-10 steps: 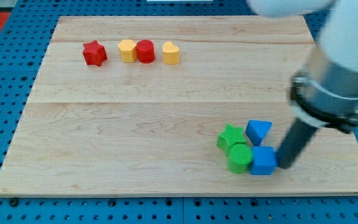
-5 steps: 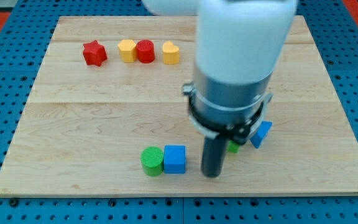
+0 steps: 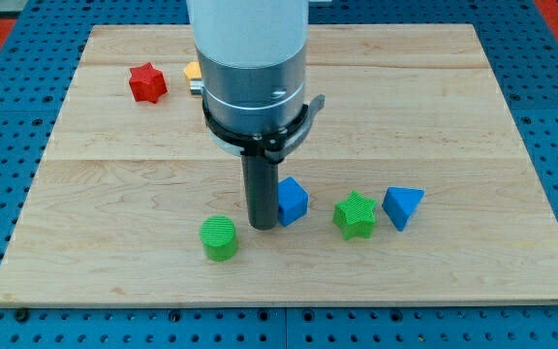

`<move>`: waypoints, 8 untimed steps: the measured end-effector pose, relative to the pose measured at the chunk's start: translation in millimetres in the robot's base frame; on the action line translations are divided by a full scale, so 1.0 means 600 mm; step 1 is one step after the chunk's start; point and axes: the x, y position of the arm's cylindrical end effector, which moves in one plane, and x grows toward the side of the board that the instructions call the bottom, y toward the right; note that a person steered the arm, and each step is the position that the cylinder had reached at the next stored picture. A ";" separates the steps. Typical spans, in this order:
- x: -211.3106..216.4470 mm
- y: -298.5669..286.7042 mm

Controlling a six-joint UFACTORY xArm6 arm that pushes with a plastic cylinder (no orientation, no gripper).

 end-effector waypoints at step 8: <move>0.007 0.216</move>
